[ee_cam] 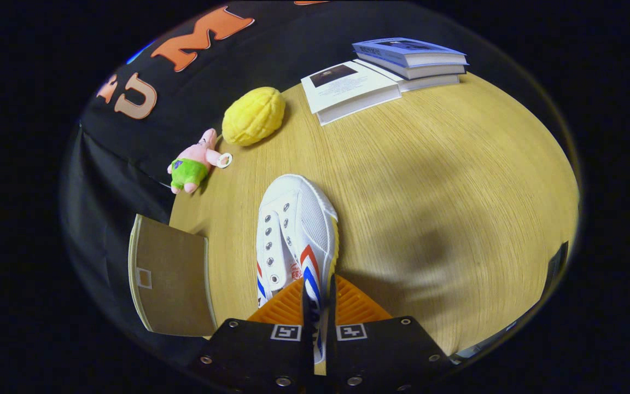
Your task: Open the storage box then place both shoes into the box .Put the left shoe in first, then the right shoe, with the right side of both shoes facing outward in a uniform manner.
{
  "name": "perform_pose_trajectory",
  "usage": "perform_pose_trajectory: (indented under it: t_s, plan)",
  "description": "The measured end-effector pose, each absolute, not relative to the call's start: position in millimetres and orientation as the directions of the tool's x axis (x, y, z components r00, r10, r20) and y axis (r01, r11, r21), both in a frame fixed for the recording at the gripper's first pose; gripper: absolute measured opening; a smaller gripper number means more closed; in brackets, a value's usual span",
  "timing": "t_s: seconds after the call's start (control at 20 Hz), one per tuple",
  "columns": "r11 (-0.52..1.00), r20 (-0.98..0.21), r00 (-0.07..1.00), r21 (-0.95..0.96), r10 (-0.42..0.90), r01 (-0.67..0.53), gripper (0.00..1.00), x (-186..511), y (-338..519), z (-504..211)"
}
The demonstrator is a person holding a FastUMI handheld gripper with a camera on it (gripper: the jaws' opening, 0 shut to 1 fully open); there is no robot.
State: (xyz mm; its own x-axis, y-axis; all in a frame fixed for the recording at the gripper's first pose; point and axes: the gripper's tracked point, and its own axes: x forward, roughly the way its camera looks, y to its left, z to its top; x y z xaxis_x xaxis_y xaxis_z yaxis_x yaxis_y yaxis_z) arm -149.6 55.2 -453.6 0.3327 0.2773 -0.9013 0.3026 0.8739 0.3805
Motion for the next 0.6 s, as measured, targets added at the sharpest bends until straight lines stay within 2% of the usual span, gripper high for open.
perform_pose_trajectory:
  t_s: [0.3,0.6]
  plan:
    - [0.861,-0.842,0.400,0.467,0.363,0.202,0.09,-110.6,112.0,-391.6]
    - [0.853,-0.772,0.423,0.522,0.474,-0.002,0.09,-82.5,197.2,-329.8]
